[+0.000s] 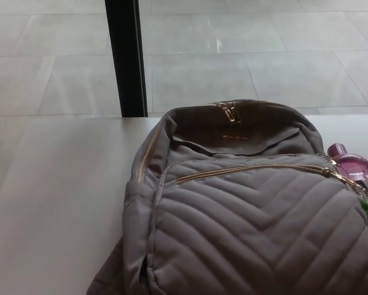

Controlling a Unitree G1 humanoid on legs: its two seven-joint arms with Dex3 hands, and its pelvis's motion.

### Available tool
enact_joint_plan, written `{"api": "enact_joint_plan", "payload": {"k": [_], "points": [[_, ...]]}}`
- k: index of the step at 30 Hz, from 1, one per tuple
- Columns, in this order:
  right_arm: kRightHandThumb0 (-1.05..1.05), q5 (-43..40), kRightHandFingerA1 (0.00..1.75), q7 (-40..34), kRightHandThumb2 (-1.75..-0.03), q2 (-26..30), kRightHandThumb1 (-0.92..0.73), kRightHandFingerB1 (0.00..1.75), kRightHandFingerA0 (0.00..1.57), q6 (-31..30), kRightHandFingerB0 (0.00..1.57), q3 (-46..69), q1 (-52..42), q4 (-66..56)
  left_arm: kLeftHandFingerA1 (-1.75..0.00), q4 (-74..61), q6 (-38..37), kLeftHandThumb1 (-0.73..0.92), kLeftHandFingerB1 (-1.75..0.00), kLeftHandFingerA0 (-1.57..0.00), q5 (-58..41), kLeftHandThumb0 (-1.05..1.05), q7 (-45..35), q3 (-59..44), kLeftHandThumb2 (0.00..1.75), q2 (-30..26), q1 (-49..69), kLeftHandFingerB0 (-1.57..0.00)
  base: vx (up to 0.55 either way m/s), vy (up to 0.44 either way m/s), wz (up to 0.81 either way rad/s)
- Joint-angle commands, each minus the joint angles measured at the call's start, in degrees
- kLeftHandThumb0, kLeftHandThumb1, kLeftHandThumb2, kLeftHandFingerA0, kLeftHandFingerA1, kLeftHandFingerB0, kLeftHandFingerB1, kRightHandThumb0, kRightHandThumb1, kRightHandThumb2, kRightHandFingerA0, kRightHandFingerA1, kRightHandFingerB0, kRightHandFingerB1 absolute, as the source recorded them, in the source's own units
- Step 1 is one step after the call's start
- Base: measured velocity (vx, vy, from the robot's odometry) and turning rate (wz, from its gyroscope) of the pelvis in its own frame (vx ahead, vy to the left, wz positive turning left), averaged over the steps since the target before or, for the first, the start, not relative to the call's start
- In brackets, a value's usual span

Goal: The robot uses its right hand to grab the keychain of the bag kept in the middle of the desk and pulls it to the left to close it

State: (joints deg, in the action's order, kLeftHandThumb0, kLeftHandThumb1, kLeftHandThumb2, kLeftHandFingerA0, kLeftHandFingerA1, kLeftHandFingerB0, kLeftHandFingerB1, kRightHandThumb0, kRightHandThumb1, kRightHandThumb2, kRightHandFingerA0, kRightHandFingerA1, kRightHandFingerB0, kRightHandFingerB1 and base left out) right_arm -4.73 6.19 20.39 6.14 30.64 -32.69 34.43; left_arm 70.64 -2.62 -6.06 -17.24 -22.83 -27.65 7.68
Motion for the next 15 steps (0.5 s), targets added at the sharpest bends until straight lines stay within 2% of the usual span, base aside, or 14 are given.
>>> {"api": "enact_joint_plan", "payload": {"k": [1,2,3,4,5,6,7,8,9,10,11,12,14,15], "points": [[-0.67,-5.60,0.66,-0.10,-0.87,0.96,-0.47,0.49,0.43,-3.42,0.17,4.41,1.58,-4.45,-0.66,1.29,-0.27,0.57,-0.52,-0.56,-2.65,-0.65,-2.84,-1.79,0.94,-1.42,0.15,-0.34,0.00,0.000,0.00],[-0.65,-5.80,0.61,0.05,-0.59,0.80,-0.62,0.40,0.46,-3.63,0.21,5.04,1.82,-5.21,-0.65,1.46,-0.31,0.58,-0.52,-0.57,-2.41,-0.65,-2.59,-1.78,0.94,-1.50,0.11,-0.35,0.00,0.000,0.00],[-0.65,-6.37,0.61,0.15,-0.59,0.84,-0.62,0.40,0.46,-3.62,0.21,5.77,2.08,-6.06,-0.65,1.63,-0.33,0.58,-0.52,-0.57,-2.11,-0.65,-2.13,-1.60,0.94,-1.51,0.02,-0.35,0.00,0.000,0.00],[-0.64,-9.30,0.72,0.83,-0.59,0.82,-0.63,0.41,0.52,-4.12,0.17,8.16,2.95,-10.08,-0.65,1.66,-0.88,0.58,-0.52,-0.57,-1.81,-0.65,-2.21,-1.27,0.94,-1.60,0.22,-0.35,0.00,0.000,0.00],[-0.64,-9.13,0.72,0.91,-0.59,0.61,-0.63,0.41,0.52,-4.45,0.17,8.31,3.04,-10.37,-0.65,1.68,-0.89,0.58,-0.52,-0.57,-1.87,-0.65,-2.23,-1.27,0.94,-1.68,0.21,-0.35,0.00,0.000,0.00],[-0.79,-10.71,0.71,0.54,-0.89,1.27,-0.51,0.51,0.49,-6.11,0.16,9.85,4.65,-14.61,-0.66,1.72,-0.36,0.56,-0.52,-0.55,-3.09,-0.63,-2.77,-2.32,0.94,-1.45,0.03,-0.32,0.00,0.000,0.00],[-0.79,-10.57,0.71,0.59,-0.89,1.01,-0.51,0.51,0.49,-6.53,0.16,10.05,4.71,-15.01,-0.66,1.73,-0.35,0.56,-0.52,-0.55,-3.08,-0.63,-2.80,-2.37,0.94,-1.53,-0.02,-0.32,0.00,0.000,0.00],[-0.79,-12.76,0.70,0.46,-0.87,1.39,-0.51,0.48,0.49,-7.95,0.15,11.46,6.34,-20.00,-0.55,1.52,-0.58,0.71,-0.39,-0.61,-2.51,-0.62,-2.49,-1.90,0.62,-1.58,0.04,-0.40,0.00,0.000,0.00],[-0.71,-14.18,0.81,1.02,-0.85,1.33,-0.49,0.48,0.61,-8.65,0.14,12.15,6.71,-23.68,-0.65,1.36,-0.77,0.57,-0.52,-0.56,-2.38,-0.65,-2.70,-1.73,0.94,-1.60,0.14,-0.34,0.00,0.000,0.00],[-0.71,-14.11,0.81,1.06,-0.85,1.19,-0.49,0.48,0.61,-9.00,0.14,12.30,6.70,-24.02,-0.65,1.36,-0.77,0.57,-0.52,-0.56,-2.39,-0.65,-2.70,-1.72,0.94,-1.60,0.14,-0.34,0.00,0.000,0.00],[-0.78,-15.06,0.69,1.03,-0.85,2.01,-0.50,0.45,0.55,-10.58,0.16,12.50,7.78,-28.69,-0.65,1.26,-0.97,0.57,-0.53,-0.57,-2.19,-0.65,-2.36,-1.56,0.94,-1.58,0.21,-0.35,0.00,0.000,0.00],[-0.79,-15.34,0.69,1.54,-0.86,2.18,-0.51,0.46,0.55,-10.60,0.17,12.36,7.87,-33.06,-0.54,1.57,-1.15,0.72,-0.39,-0.60,-2.02,-0.63,-2.13,-1.46,0.62,-1.60,0.12,-0.39,0.00,0.000,0.00],[-0.85,-16.58,0.64,1.98,-0.86,2.26,-0.52,0.42,0.49,-12.33,0.15,12.41,8.25,-36.85,-0.54,1.55,-1.29,0.72,-0.38,-0.60,-1.85,-0.63,-2.17,-1.25,0.62,-1.58,0.01,-0.40,0.00,0.000,0.00],[-0.81,-17.35,0.64,3.19,-0.85,2.75,-0.52,0.41,0.54,-11.32,0.18,11.13,9.72,-40.73,-0.65,1.45,-1.11,0.57,-0.52,-0.56,-2.12,-0.64,-2.35,-1.45,0.95,-1.60,0.01,-0.33,0.00,0.000,0.00]]}}
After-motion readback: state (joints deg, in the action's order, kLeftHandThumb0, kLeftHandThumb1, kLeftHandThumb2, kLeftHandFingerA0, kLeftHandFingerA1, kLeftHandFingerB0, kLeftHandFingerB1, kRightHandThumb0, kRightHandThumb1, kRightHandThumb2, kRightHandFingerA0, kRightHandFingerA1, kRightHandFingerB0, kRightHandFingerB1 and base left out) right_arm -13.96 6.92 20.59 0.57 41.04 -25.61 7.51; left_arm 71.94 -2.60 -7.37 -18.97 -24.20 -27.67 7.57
